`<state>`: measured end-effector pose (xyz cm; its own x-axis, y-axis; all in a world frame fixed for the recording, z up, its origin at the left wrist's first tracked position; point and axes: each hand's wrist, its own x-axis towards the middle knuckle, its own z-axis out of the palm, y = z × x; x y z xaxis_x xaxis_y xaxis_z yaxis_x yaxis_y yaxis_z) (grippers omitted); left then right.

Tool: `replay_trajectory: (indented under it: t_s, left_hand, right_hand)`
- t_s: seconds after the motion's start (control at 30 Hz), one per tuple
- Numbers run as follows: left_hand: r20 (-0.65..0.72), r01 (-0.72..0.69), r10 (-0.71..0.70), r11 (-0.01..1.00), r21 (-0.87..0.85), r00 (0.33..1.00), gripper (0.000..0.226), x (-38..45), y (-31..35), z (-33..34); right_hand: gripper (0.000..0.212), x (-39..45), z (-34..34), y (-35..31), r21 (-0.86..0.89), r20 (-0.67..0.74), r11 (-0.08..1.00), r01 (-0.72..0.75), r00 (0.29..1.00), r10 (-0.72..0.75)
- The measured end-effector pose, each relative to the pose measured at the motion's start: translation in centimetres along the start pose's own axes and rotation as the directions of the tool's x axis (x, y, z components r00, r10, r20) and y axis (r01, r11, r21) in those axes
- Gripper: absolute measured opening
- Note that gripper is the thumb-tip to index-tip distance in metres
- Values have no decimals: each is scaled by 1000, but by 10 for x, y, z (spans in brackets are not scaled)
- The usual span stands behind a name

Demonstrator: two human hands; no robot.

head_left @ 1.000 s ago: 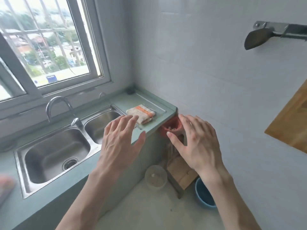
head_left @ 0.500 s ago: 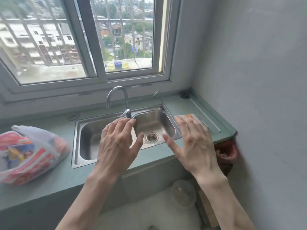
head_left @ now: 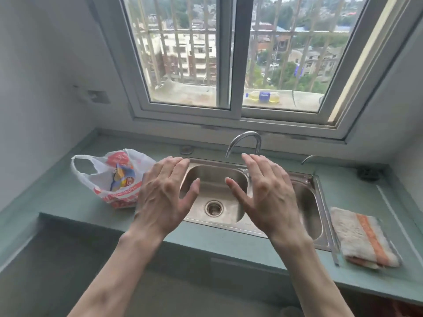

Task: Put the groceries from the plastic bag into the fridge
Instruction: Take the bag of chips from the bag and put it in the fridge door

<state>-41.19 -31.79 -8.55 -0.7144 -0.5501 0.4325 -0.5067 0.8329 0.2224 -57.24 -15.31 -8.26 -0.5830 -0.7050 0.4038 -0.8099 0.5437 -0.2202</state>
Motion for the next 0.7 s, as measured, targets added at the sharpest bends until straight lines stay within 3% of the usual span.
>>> replay_trajectory:
  t_s: [0.4, 0.7]
  left_hand:
    - [-95, 345, -335, 931, 120, 937, 60, -32, -103, -28]
    - [-156, 405, -387, 908, 108, 909, 53, -34, -197, -29]
  right_hand:
    - [74, 69, 65, -105, 216, 17, 933, 288, 954, -298]
    - [70, 95, 116, -196, 278, 34, 894, 352, 926, -375]
